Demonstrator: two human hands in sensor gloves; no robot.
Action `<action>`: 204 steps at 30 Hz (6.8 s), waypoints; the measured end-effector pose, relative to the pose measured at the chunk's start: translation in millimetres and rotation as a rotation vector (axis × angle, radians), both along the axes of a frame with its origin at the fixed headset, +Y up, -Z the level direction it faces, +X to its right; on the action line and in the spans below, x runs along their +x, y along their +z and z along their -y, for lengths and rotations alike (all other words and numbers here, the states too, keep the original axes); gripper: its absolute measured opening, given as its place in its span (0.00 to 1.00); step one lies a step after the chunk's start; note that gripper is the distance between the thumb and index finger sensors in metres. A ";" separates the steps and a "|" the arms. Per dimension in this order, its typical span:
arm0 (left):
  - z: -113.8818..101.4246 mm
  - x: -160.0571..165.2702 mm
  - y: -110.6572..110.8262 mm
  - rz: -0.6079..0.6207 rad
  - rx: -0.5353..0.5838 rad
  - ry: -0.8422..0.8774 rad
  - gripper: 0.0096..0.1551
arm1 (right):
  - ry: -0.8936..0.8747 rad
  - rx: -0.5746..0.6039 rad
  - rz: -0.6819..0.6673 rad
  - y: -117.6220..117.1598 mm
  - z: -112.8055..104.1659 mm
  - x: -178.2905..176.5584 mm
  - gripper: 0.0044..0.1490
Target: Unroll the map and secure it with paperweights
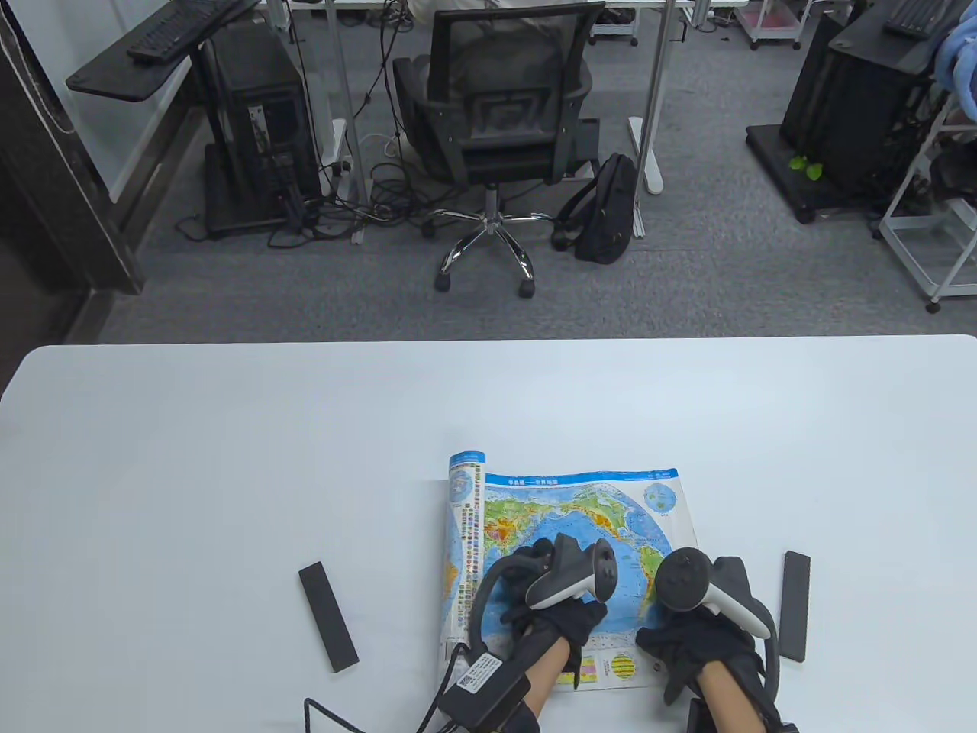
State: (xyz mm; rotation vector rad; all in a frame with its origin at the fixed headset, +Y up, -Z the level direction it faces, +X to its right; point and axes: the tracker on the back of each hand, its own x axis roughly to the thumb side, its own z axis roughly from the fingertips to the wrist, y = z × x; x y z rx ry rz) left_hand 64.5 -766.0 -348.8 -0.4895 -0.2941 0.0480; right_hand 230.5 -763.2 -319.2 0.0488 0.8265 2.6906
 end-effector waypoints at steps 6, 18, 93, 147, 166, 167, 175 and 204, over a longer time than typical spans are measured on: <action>25.1 9.0 -8.4 -0.017 -0.230 0.083 0.51 | -0.123 0.001 0.034 -2.1 -3.1 12.6 0.44; 39.4 9.4 -11.7 -0.042 -0.339 0.087 0.53 | -0.153 0.038 0.049 -4.8 -12.3 13.7 0.41; 35.3 29.9 10.2 0.000 -0.278 0.054 0.53 | 0.116 0.332 0.166 -8.5 -14.4 21.9 0.34; 19.1 -195.5 15.4 -0.101 -0.049 0.118 0.43 | 0.301 0.326 0.038 -14.6 -23.6 -25.5 0.39; 18.7 -204.7 11.8 -0.097 -0.088 0.183 0.42 | -0.101 -0.006 -0.430 -30.7 15.0 -183.9 0.52; 19.0 -205.0 11.6 -0.095 -0.088 0.186 0.42 | -0.101 -0.012 -0.426 -31.2 16.7 -185.3 0.52; 19.0 -206.2 11.2 -0.089 -0.075 0.206 0.42 | 0.013 -0.055 -0.443 -30.0 27.1 -194.9 0.48; 32.5 -287.0 26.9 -0.555 -0.166 0.173 0.53 | 0.039 -0.033 -0.435 -31.6 25.4 -197.9 0.49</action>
